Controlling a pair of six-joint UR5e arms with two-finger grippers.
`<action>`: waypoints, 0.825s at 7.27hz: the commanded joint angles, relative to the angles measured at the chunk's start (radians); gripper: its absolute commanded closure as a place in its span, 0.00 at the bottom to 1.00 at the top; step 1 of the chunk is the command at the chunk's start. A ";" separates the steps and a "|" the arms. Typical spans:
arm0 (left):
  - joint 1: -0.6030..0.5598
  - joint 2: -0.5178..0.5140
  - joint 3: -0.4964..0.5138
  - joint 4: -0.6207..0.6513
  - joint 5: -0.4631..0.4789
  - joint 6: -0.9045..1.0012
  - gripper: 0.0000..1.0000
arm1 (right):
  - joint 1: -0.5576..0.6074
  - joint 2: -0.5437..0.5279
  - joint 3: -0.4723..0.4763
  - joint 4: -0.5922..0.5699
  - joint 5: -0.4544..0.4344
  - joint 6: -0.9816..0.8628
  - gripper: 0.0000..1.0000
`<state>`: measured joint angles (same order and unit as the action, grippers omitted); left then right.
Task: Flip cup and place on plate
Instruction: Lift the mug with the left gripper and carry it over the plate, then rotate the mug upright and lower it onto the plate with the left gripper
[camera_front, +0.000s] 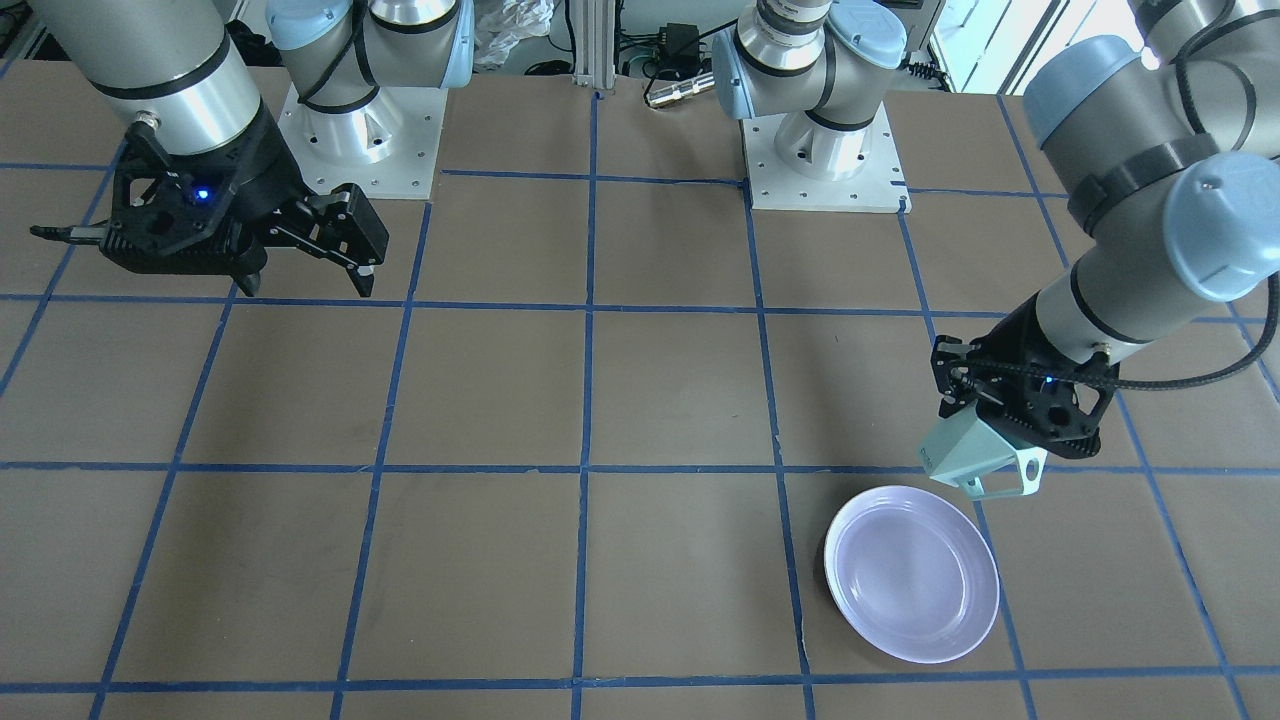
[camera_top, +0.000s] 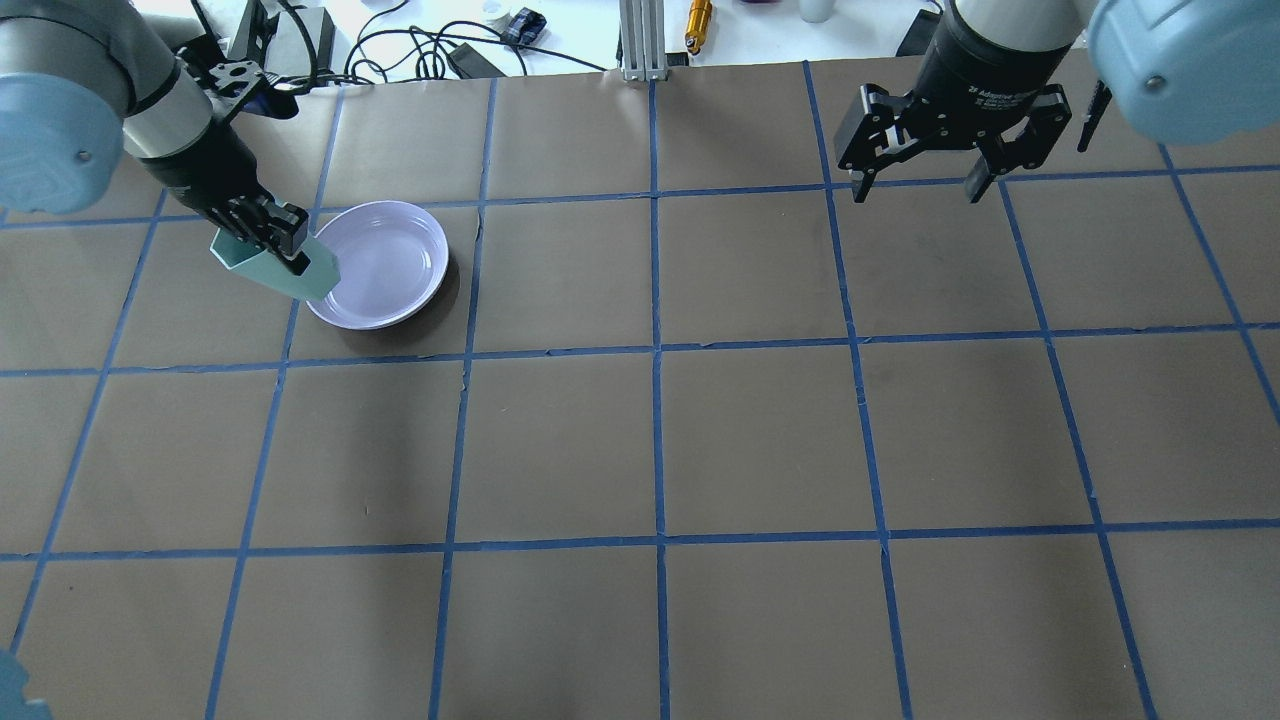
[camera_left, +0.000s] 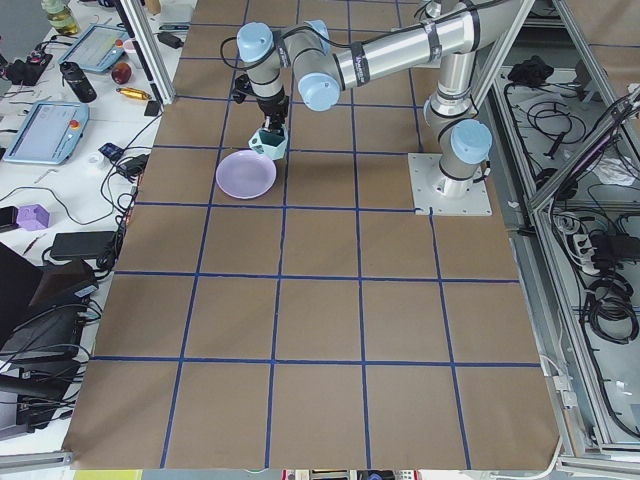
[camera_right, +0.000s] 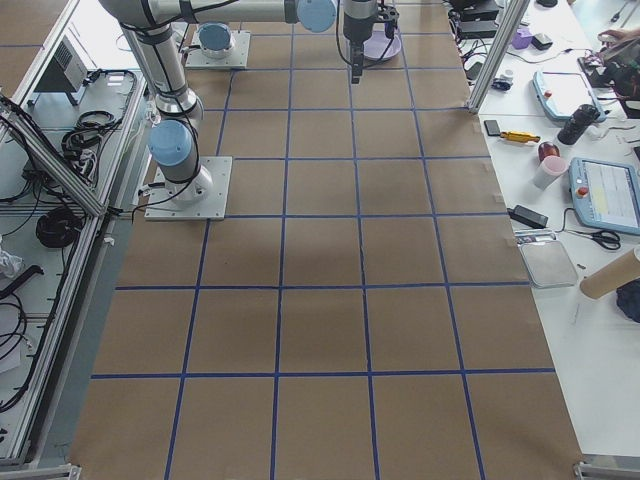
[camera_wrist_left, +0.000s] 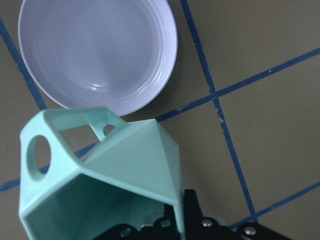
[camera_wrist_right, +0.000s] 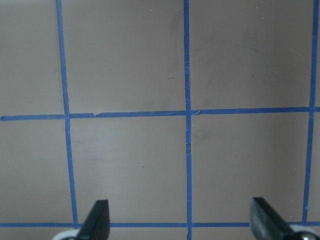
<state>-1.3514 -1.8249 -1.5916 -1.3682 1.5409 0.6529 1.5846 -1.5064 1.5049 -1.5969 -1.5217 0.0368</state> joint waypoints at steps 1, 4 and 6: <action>-0.050 -0.100 0.002 0.133 0.057 0.022 1.00 | 0.000 0.000 0.000 0.000 0.000 0.000 0.00; -0.080 -0.198 0.033 0.172 0.128 0.071 1.00 | 0.000 0.000 0.000 0.000 0.000 0.000 0.00; -0.106 -0.232 0.067 0.172 0.128 0.068 1.00 | 0.000 0.000 0.000 0.000 0.000 0.000 0.00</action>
<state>-1.4419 -2.0331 -1.5425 -1.1977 1.6671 0.7210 1.5846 -1.5064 1.5049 -1.5969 -1.5217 0.0368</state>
